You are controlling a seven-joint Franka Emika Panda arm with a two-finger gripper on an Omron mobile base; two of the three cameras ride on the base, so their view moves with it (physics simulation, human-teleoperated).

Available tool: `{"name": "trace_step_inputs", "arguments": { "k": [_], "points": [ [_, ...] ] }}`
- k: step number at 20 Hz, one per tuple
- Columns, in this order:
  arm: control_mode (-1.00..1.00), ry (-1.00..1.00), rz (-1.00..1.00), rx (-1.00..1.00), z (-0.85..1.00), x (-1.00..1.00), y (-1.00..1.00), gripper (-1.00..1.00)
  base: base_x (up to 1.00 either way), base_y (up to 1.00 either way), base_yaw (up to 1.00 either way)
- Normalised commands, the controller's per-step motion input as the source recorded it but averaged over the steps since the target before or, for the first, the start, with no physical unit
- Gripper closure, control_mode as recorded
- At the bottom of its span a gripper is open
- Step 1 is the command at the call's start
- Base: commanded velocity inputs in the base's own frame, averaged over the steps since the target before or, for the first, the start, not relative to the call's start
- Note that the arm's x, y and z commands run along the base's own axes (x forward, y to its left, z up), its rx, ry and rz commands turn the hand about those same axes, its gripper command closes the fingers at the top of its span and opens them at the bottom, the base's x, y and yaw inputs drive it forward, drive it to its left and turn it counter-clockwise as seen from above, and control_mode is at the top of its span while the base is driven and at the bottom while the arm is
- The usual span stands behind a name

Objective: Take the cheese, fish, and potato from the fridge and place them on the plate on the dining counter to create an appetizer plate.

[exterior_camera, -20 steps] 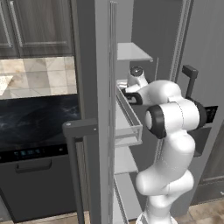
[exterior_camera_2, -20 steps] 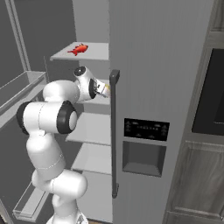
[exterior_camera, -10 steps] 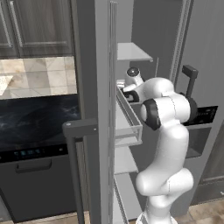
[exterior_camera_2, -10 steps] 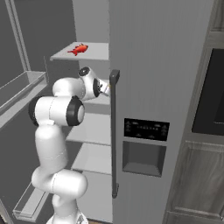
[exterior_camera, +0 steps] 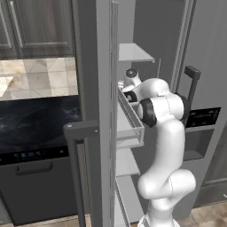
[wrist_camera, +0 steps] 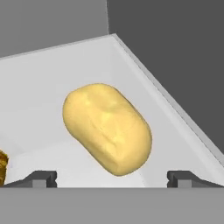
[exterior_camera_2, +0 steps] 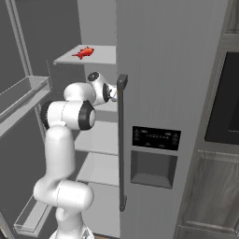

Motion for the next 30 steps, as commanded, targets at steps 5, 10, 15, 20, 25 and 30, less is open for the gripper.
{"name": "trace_step_inputs", "arguments": {
  "k": [5,10,15,20,25,30],
  "points": [
    [-1.0,0.0,0.0,0.0,-0.14,0.45,0.0,-1.0,0.0,0.0,0.0],
    [-1.0,0.0,0.0,0.0,-0.1,0.46,0.0,-1.0,0.0,0.0,0.0],
    [-1.0,0.0,0.0,0.0,-0.08,0.43,0.0,-1.0,0.0,0.0,0.0],
    [-1.0,0.0,0.0,0.0,-0.19,0.35,0.0,-1.0,0.0,0.0,0.0],
    [-1.0,0.0,0.0,0.0,-0.35,0.2,-0.06,1.0,0.0,0.0,0.0],
    [-1.0,0.0,0.0,0.0,-0.46,0.03,-0.02,1.0,0.0,0.0,0.0]
  ]
}}
